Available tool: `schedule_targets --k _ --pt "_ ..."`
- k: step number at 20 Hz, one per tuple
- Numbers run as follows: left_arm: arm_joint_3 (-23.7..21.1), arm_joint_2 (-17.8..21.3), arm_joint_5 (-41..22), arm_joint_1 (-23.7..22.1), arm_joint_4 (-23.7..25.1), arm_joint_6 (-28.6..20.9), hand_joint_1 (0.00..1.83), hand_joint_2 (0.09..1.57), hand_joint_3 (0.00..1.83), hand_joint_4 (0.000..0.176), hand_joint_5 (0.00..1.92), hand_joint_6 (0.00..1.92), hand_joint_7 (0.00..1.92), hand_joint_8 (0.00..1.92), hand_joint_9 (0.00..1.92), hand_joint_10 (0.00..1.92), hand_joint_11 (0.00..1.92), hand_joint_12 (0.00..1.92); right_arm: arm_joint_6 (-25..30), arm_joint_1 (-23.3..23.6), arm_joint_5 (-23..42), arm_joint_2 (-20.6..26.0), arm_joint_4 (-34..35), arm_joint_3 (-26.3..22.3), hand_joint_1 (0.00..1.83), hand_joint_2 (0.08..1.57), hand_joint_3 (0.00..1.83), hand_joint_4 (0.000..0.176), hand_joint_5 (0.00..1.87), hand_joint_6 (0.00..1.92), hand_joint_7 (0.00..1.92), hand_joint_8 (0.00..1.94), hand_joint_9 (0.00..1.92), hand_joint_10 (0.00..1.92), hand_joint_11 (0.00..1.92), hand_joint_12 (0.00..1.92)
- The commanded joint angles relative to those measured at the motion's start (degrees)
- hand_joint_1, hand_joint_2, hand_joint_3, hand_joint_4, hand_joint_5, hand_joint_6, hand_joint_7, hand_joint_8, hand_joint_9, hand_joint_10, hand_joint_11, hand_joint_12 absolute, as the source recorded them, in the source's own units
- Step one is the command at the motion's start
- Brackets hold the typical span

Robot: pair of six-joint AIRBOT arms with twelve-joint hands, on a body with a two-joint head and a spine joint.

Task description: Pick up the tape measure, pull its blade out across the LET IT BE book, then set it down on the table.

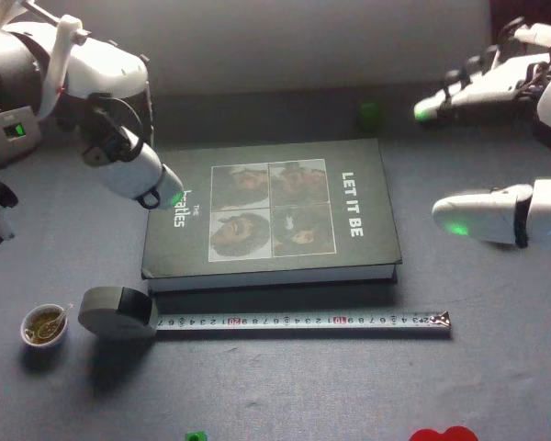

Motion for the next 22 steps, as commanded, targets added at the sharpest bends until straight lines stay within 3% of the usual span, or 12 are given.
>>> schedule_targets --k 1,2,3,4,5,7,11,12,13,14,17,22 --pt "-0.4 0.0 -1.5 -0.7 3.4 0.4 0.56 1.02 0.00 0.000 1.02 0.10 0.85 0.48 0.76 0.83 0.65 1.20 0.1 0.7 7.2 0.4 0.1 -0.2 0.44 1.06 0.00 0.000 0.70 1.07 0.82 0.60 0.67 1.41 0.67 1.71" --pt "-1.0 0.0 -1.7 -0.7 3.0 0.3 0.56 1.02 0.00 0.000 0.92 0.40 0.73 0.81 0.70 1.07 0.68 1.28 0.0 0.8 7.2 0.4 0.1 -0.3 0.50 1.05 0.00 0.000 0.67 1.36 0.78 0.97 0.72 1.62 0.77 1.86" --pt "-1.3 0.0 -2.1 -0.9 3.0 -0.1 0.60 1.02 0.00 0.000 0.77 0.87 0.71 1.09 0.73 1.26 0.74 1.37 -0.1 0.7 7.3 0.4 0.1 -0.3 0.57 1.05 0.00 0.000 0.63 1.65 0.76 1.39 0.80 1.86 0.95 1.91" --pt "-1.6 0.0 -2.7 -1.2 3.0 -0.1 0.65 1.01 0.00 0.001 0.70 1.26 0.72 1.35 0.74 1.43 0.78 1.47 -0.2 0.7 7.3 0.4 0.2 -0.3 0.63 1.05 0.00 0.000 0.63 1.87 0.74 1.74 0.94 1.91 1.12 1.92" --pt "-1.9 -0.3 -2.8 -1.6 3.0 -0.2 0.69 1.02 0.00 0.010 0.66 1.52 0.71 1.57 0.75 1.58 0.80 1.60 -0.3 0.7 7.3 0.4 0.2 -0.4 0.69 1.04 0.00 0.000 0.69 1.91 0.77 1.90 1.07 1.92 1.29 1.92" --pt "-2.5 -1.7 -3.7 -1.8 2.9 -0.2 0.73 1.04 0.00 0.021 0.69 1.88 0.77 1.88 0.77 1.84 0.79 1.85 -0.4 0.7 7.3 0.4 0.2 -0.5 0.74 1.04 0.00 0.000 0.90 1.92 1.01 1.94 1.26 1.92 1.54 1.92" --pt "-3.4 -4.3 -3.9 -2.1 2.9 -0.2 0.79 1.06 0.00 0.018 1.03 1.92 1.07 1.92 0.97 1.92 0.89 1.92 -0.4 0.8 7.4 0.5 0.2 -0.5 0.76 1.09 0.01 0.000 1.28 1.92 1.47 1.94 1.69 1.92 1.90 1.92" --pt "-3.8 -4.7 -3.9 -2.0 3.3 -0.2 0.81 1.06 0.00 0.017 1.12 1.92 1.14 1.92 1.02 1.92 0.96 1.92 -0.4 0.8 7.4 0.5 0.2 -0.5 0.77 1.11 0.00 0.009 1.34 1.92 1.52 1.94 1.73 1.92 1.92 1.92" --pt "-4.2 -5.4 -3.7 -1.6 4.9 -0.2 0.82 1.07 0.00 0.017 1.22 1.92 1.25 1.92 1.15 1.92 1.08 1.92 -0.4 0.8 7.4 0.5 0.2 -0.5 0.75 1.15 0.00 0.143 1.39 1.92 1.55 1.94 1.76 1.92 1.92 1.92" --pt "-4.4 -5.7 -3.7 -1.4 6.1 -0.2 0.81 1.10 0.01 0.019 1.30 1.92 1.34 1.92 1.29 1.92 1.22 1.92 -0.4 0.8 7.4 0.5 0.2 -0.5 0.73 1.19 0.01 0.169 1.41 1.92 1.56 1.94 1.76 1.92 1.92 1.92" --pt "-4.5 -6.8 -3.7 -1.8 6.8 -0.2 0.74 1.20 0.01 0.010 1.36 1.92 1.45 1.92 1.46 1.92 1.45 1.92 -0.3 0.8 7.3 0.5 0.2 -0.5 0.73 1.27 0.02 0.176 1.42 1.92 1.56 1.94 1.77 1.92 1.92 1.92" --pt "-4.5 -8.0 -3.3 -1.8 9.5 -0.2 0.68 1.24 0.01 0.000 1.31 1.92 1.44 1.92 1.42 1.92 1.41 1.92 -0.2 0.9 7.3 0.5 0.2 -0.5 0.77 1.30 0.01 0.176 1.36 1.92 1.55 1.94 1.76 1.92 1.91 1.92"
